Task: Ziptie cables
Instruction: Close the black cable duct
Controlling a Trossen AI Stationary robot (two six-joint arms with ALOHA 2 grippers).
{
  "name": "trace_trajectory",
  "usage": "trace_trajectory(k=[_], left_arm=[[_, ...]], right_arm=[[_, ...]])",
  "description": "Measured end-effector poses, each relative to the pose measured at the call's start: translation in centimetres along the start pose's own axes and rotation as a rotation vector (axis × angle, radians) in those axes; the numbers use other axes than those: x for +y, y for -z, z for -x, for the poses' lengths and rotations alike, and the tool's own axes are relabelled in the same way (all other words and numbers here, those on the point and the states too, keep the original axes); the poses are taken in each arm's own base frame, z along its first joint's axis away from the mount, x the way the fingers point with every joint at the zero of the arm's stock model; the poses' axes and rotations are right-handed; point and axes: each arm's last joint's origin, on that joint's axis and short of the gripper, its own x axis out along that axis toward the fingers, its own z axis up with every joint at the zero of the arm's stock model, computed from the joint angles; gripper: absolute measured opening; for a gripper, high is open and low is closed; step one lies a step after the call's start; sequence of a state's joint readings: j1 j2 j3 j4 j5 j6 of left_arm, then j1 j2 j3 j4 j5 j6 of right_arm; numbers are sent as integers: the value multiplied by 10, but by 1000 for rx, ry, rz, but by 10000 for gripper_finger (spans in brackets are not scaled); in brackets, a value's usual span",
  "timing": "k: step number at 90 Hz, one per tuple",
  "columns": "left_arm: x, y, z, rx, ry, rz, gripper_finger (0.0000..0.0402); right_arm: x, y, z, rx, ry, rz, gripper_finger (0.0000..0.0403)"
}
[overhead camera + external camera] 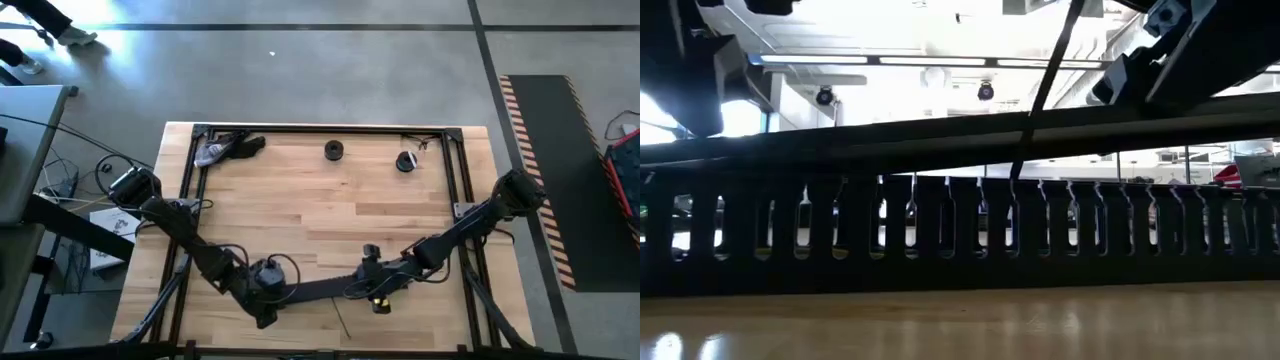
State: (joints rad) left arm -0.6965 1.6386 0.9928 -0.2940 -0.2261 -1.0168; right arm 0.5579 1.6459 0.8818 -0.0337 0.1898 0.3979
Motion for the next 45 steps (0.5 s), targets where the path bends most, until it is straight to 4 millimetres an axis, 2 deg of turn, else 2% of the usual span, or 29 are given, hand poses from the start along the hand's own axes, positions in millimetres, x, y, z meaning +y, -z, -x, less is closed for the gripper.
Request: trace_trajectory(k=[45], left_arm=[[-2, 2, 1, -38, -12, -25, 192]], right_arm=[[2, -4, 1, -41, -16, 58, 208]])
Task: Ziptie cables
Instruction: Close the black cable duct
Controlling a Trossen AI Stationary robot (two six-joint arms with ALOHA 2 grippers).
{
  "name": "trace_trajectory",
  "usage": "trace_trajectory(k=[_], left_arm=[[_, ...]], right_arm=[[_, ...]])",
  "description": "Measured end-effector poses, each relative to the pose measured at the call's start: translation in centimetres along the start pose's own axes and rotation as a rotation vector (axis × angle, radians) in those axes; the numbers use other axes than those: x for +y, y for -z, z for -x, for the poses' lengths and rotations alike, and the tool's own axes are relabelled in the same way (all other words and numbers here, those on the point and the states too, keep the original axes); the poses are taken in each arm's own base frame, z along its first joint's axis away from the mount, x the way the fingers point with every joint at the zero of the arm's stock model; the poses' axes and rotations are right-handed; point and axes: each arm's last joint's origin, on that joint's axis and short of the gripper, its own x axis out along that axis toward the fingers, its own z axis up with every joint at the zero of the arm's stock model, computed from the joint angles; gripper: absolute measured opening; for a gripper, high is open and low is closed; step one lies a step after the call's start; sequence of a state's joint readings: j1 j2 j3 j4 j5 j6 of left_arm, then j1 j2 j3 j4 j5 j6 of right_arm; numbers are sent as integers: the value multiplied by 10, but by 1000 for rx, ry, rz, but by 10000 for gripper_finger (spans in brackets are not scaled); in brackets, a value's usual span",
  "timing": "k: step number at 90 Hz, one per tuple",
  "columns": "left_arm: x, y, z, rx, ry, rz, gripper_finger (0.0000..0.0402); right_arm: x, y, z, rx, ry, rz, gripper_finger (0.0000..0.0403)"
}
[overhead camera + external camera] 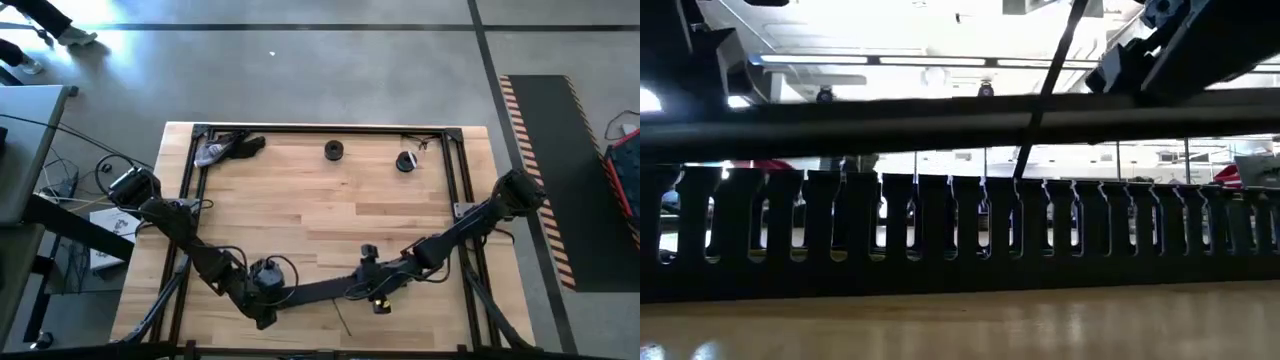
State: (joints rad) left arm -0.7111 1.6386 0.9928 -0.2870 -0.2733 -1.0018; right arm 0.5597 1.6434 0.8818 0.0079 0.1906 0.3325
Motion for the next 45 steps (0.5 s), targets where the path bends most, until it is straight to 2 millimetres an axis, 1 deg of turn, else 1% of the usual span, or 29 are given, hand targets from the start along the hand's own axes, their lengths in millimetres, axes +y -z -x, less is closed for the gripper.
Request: trace_trajectory(k=[17, 32, 45], left_arm=[[-5, 4, 2, -7, 29, -40, 192], [-7, 4, 2, -31, 29, -44, 192], [-7, 4, 3, -65, 14, -45, 192]], right_arm=[[5, 3, 4, 5, 32, 92, 208], [2, 10, 4, 77, 65, 83, 208], [1, 11, 4, 78, 102, 88, 208]])
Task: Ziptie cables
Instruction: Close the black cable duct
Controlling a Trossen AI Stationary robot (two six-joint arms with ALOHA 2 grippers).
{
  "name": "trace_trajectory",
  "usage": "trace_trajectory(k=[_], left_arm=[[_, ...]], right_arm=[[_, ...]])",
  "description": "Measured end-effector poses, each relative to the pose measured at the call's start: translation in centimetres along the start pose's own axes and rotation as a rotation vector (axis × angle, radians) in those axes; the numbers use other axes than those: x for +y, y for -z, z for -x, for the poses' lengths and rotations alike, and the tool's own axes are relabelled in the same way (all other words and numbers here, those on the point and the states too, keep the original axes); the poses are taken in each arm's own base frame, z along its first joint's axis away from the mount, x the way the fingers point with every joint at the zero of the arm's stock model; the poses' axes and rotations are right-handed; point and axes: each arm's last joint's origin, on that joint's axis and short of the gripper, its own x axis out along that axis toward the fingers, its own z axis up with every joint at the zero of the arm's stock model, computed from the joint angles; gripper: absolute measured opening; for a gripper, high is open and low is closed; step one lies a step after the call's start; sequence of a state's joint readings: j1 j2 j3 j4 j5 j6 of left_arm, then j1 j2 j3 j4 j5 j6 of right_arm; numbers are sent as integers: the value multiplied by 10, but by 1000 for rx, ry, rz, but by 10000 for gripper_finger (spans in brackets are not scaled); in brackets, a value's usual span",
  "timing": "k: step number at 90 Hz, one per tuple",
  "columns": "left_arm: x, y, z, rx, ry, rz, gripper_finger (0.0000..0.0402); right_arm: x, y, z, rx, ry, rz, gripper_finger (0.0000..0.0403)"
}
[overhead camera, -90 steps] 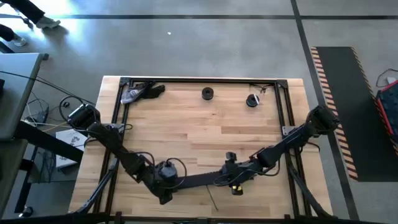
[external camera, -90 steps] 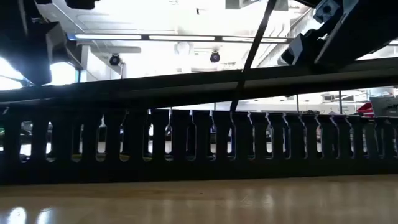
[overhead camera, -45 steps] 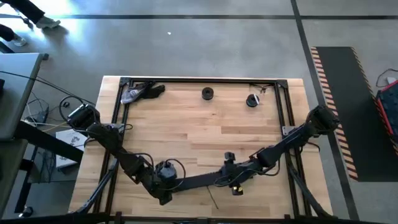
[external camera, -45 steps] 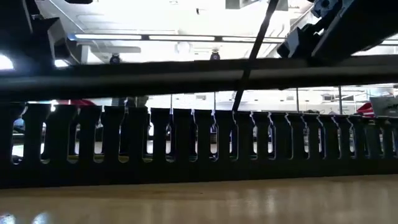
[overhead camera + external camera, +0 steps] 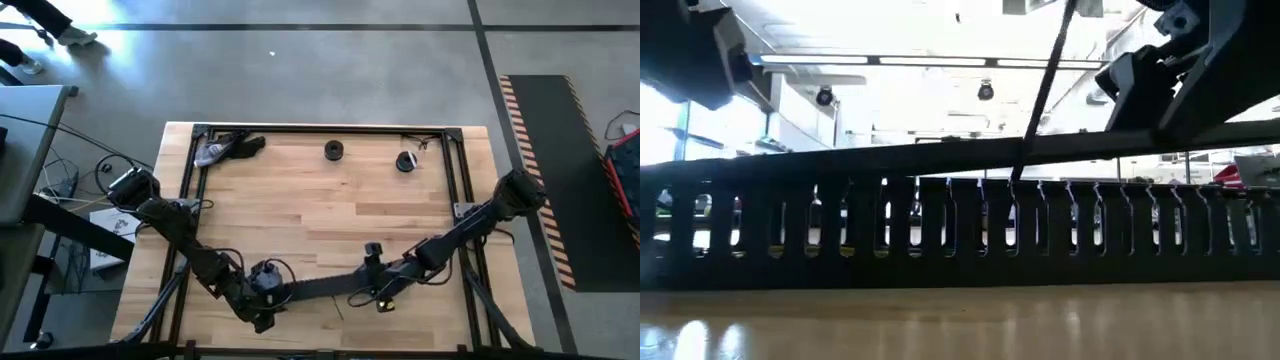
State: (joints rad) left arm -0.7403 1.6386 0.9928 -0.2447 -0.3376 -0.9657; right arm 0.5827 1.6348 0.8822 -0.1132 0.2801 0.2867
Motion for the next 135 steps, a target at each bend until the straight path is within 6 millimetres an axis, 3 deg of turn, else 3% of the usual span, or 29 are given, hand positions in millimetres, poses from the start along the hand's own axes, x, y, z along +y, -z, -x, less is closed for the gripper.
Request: trace_trajectory(k=[40, 135], left_arm=[[2, -5, -1, -24, -9, -28, 192], [1, -7, -2, -35, 7, -34, 192]], right_arm=[[8, -6, 8, -22, 95, 33, 206], [9, -4, 6, 33, 62, -36, 205]])
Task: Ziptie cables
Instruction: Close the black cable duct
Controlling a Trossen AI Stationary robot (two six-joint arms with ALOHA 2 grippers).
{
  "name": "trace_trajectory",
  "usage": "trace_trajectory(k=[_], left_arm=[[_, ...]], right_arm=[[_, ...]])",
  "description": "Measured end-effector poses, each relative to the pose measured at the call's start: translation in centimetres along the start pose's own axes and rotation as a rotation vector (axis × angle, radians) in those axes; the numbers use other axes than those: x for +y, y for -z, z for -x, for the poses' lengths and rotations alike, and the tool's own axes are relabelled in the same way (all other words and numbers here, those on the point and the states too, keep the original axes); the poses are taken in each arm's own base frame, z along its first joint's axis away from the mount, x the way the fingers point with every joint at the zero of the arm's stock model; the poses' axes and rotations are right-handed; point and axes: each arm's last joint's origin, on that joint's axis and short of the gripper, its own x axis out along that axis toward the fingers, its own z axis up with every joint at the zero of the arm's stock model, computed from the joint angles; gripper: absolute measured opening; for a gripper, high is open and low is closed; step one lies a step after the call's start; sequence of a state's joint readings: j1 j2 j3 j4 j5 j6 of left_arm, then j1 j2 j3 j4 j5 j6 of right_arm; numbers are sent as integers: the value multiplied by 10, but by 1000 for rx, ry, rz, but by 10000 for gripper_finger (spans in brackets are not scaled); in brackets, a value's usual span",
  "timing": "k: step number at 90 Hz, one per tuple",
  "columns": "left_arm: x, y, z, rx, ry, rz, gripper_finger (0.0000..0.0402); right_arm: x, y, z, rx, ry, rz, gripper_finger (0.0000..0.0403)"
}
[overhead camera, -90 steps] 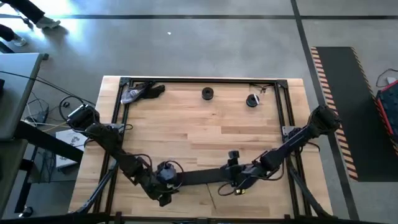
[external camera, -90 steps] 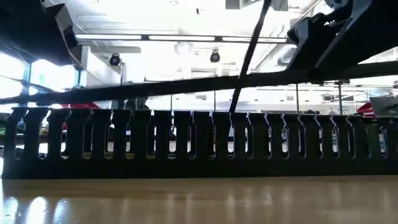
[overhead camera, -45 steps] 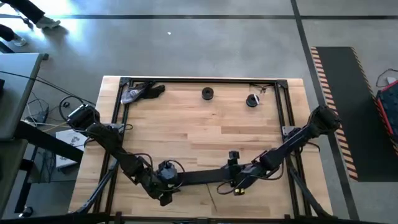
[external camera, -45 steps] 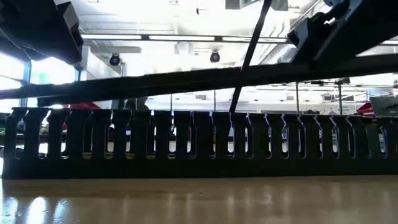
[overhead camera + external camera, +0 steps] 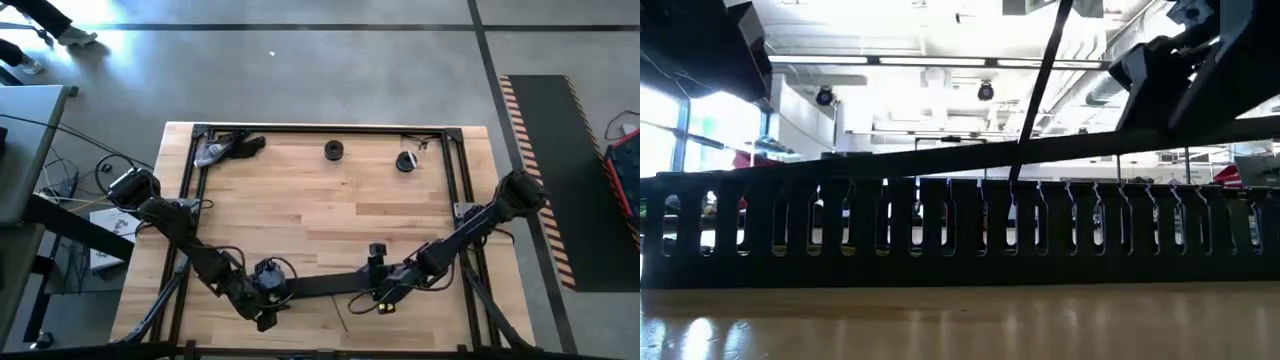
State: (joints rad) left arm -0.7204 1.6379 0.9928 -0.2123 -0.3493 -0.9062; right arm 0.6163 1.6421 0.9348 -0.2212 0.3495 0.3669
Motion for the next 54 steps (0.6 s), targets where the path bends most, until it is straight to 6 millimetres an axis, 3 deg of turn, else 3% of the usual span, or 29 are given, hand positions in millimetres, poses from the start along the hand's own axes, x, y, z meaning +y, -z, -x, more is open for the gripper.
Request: trace_trajectory(k=[16, 54], left_arm=[[0, 0, 0, 9, 8, 5, 192], [5, 4, 0, 45, -42, -13, 192]], right_arm=[[-2, -8, 3, -58, -33, -30, 205], [-3, -3, 2, 4, -33, -13, 205]])
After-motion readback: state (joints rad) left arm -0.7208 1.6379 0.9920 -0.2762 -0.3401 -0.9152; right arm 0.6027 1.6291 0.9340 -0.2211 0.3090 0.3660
